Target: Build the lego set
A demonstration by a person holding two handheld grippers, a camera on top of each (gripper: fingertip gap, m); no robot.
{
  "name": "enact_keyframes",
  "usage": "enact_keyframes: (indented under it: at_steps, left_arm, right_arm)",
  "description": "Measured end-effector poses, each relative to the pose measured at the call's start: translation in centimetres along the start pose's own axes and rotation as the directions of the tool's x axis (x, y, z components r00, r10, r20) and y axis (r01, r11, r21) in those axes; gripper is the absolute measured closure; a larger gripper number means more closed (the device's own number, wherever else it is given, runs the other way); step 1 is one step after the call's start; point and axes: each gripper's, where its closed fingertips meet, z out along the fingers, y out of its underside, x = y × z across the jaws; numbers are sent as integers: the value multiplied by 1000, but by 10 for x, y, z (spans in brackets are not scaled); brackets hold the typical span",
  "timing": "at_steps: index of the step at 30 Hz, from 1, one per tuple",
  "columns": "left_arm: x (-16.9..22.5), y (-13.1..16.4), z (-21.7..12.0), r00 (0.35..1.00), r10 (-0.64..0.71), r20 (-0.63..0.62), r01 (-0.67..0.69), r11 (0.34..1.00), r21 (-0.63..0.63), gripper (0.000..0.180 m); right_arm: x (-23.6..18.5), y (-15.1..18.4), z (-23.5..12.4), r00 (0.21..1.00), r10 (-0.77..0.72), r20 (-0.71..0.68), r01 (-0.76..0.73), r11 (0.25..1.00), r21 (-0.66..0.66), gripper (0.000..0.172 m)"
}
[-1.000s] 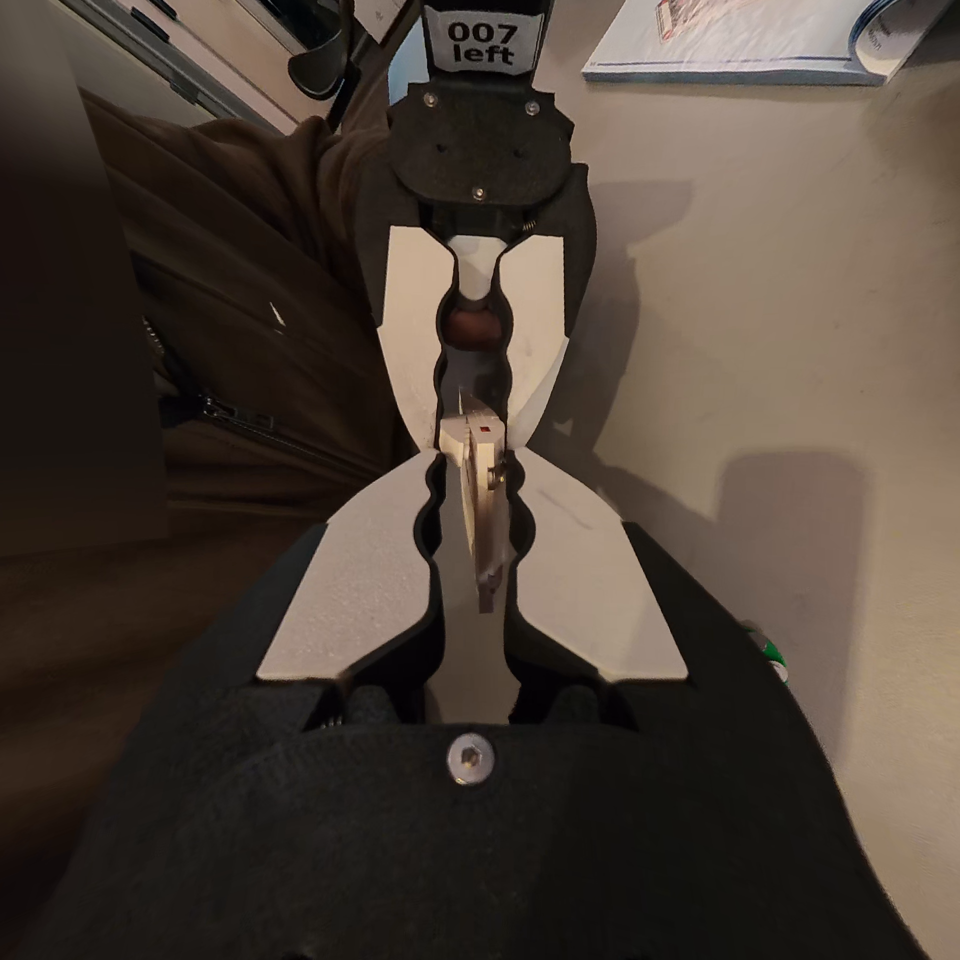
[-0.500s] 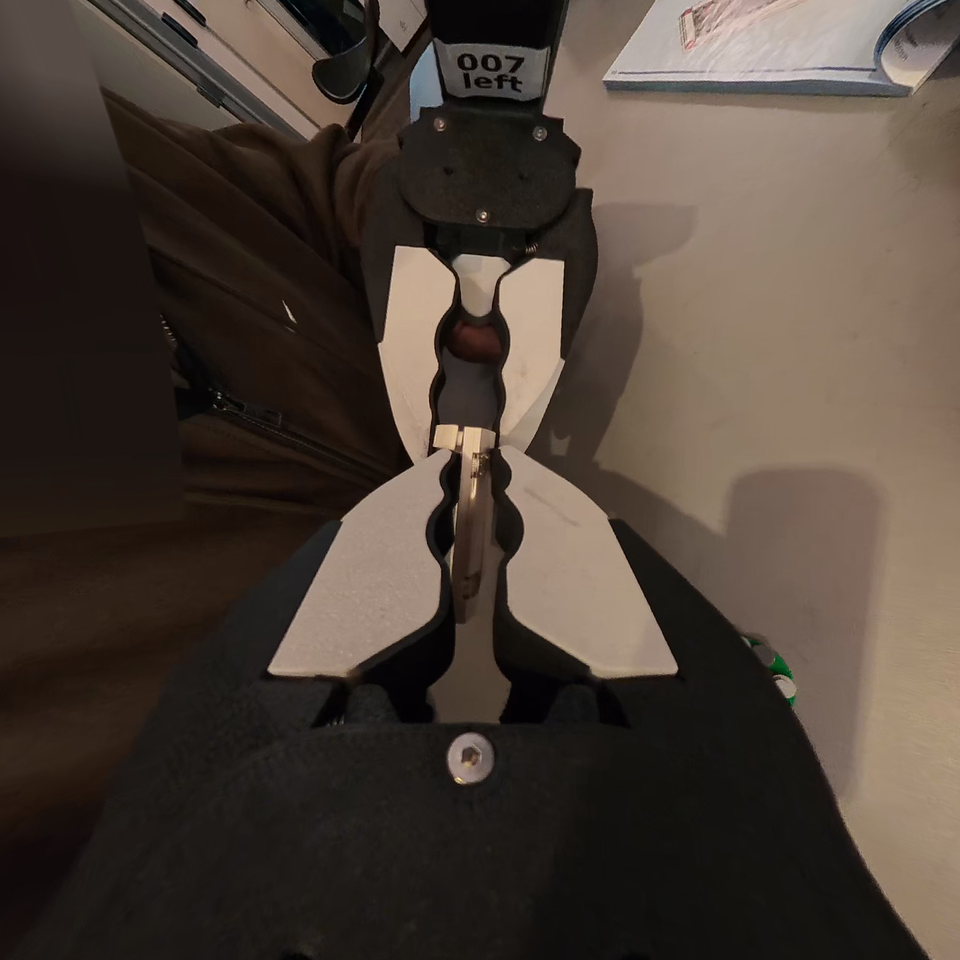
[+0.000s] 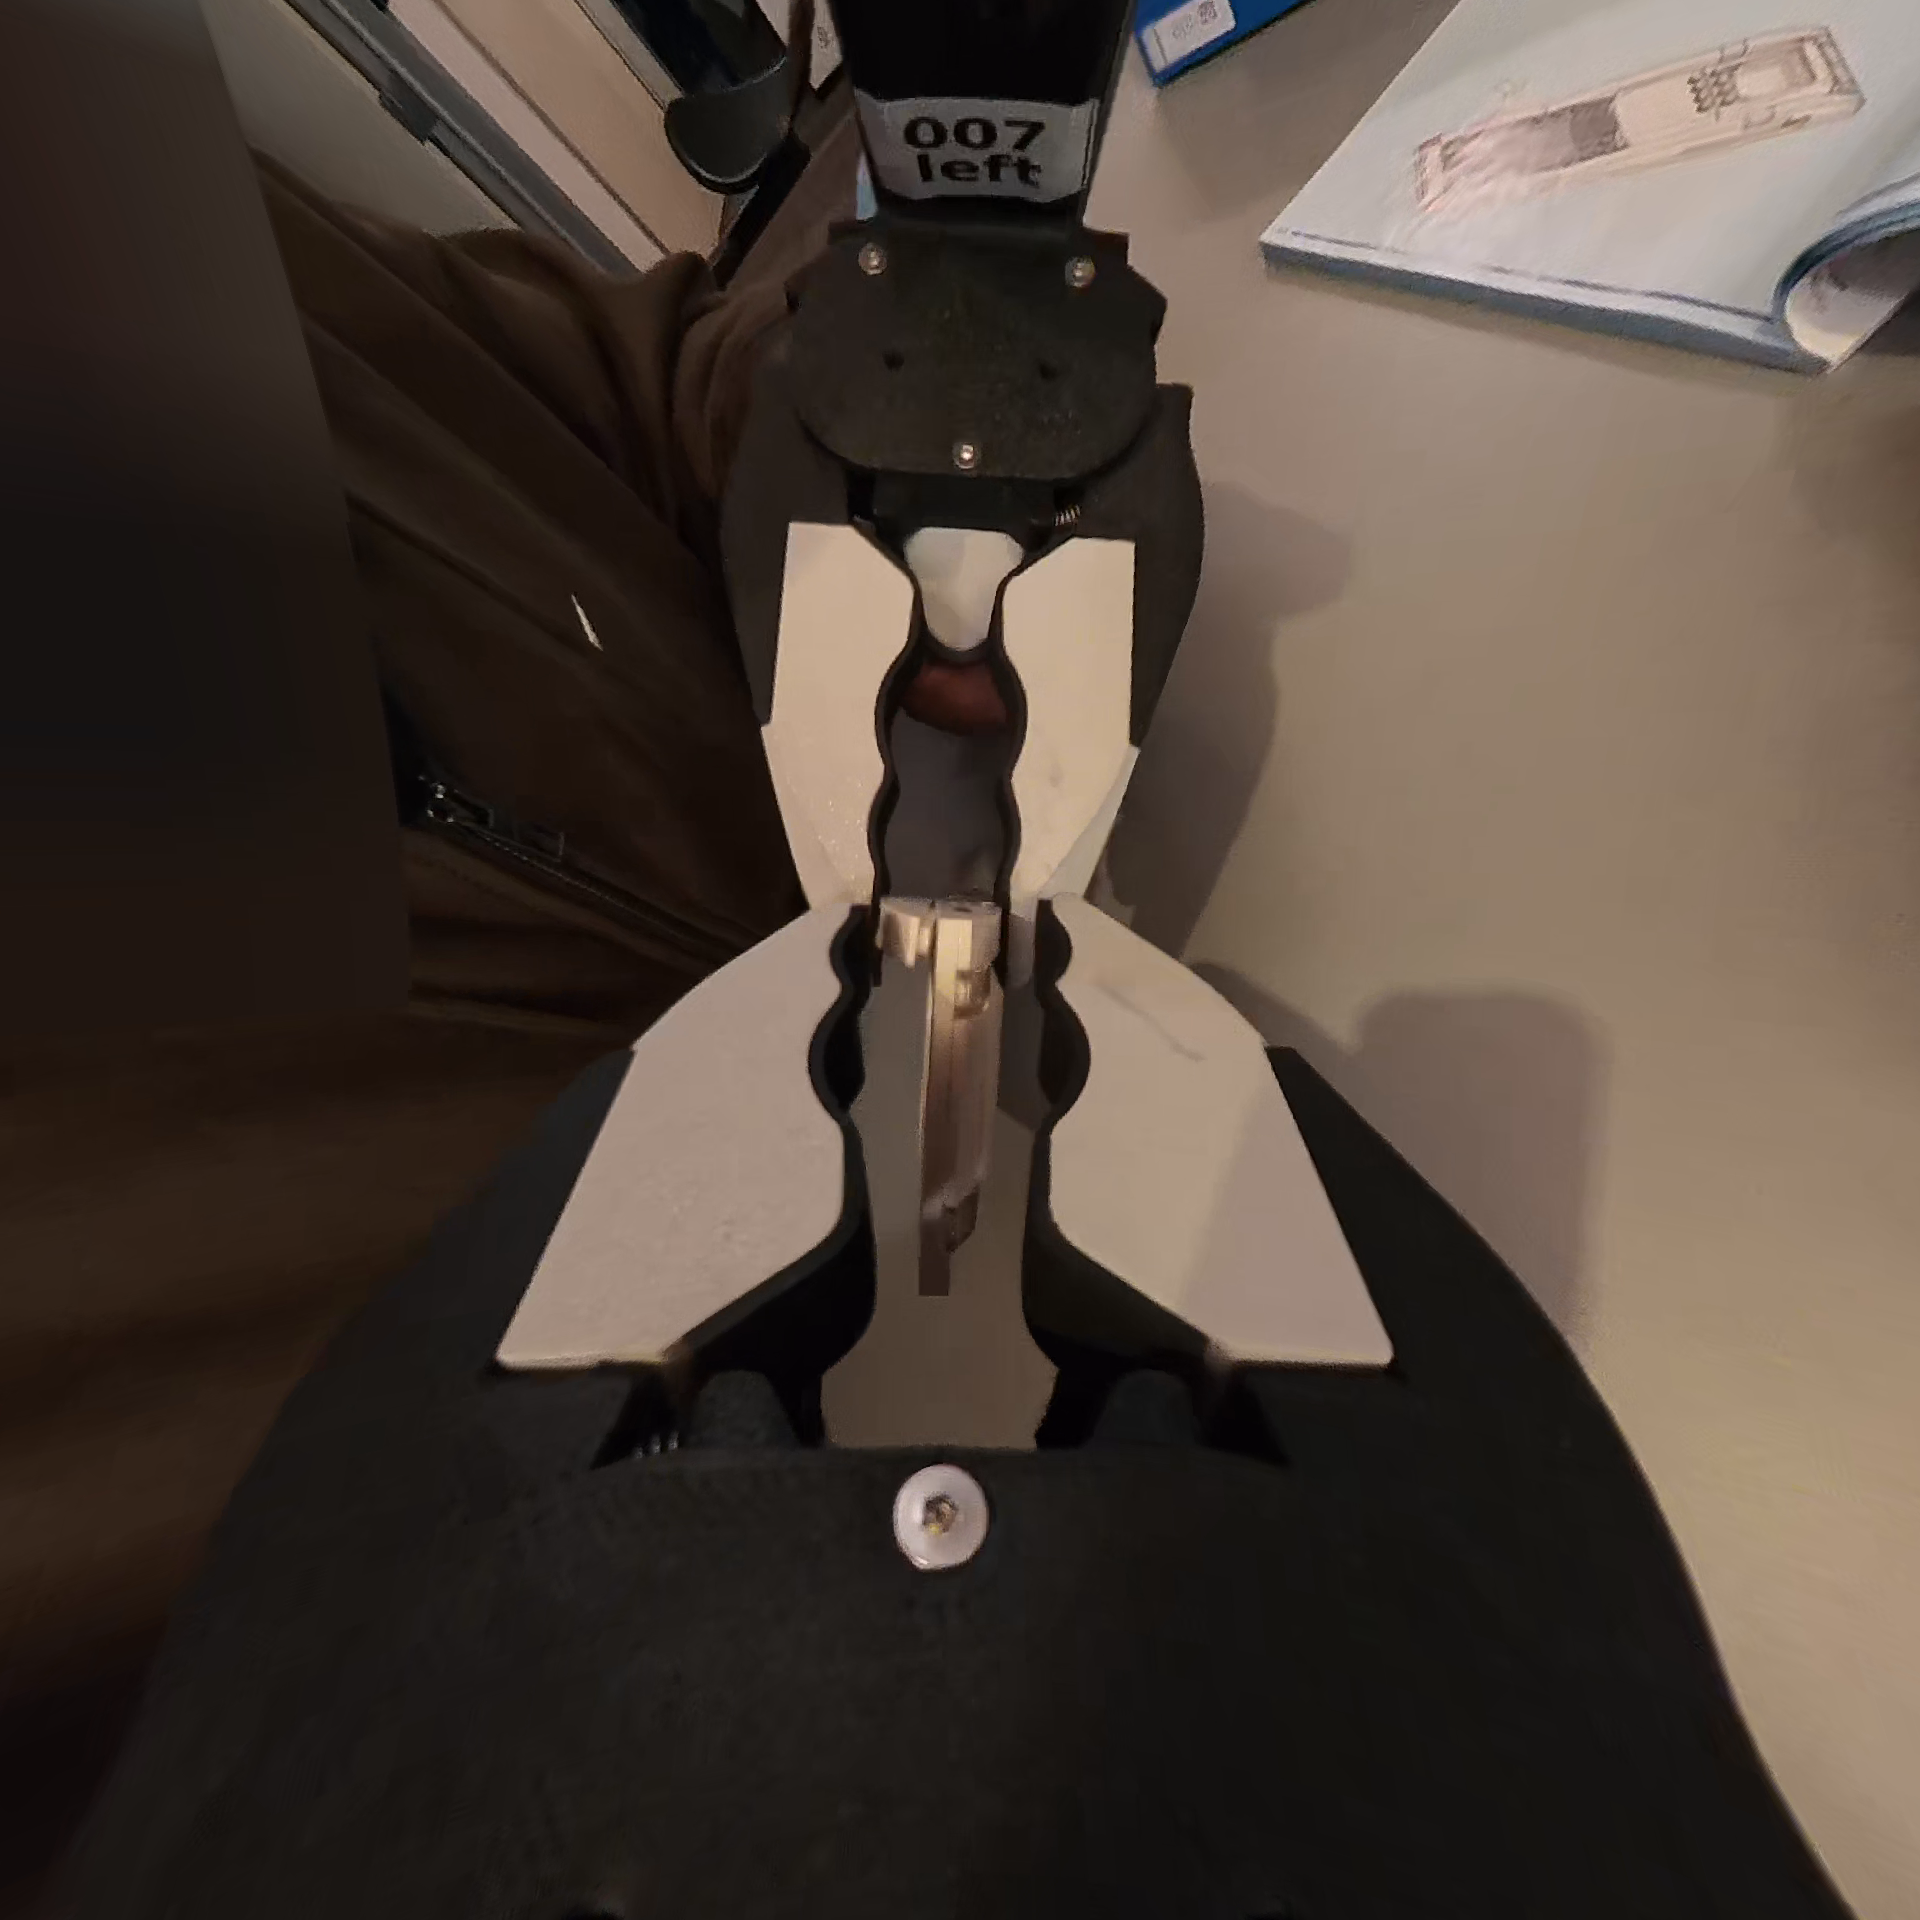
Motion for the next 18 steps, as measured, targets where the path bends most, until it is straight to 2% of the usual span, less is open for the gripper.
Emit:
enact_keyframes:
  at_steps: [2, 10, 18]
  left_arm:
    - [1, -4, -2, 998, 52, 43, -51, 998, -19, 154]
    - [2, -18, -12, 942, 268, 201, -258, 963, -77, 154]
    - [5, -19, -10, 919, 322, 225, -315, 947, -71, 154]
  right_arm:
    - [-5, -4, -1, 999, -50, -5, 50, 999, 5, 150]
    - [-13, -19, -7, 963, -251, -102, 255, 967, 25, 151]
    - [-18, -18, -9, 944, -312, -106, 317, 948, 31, 151]
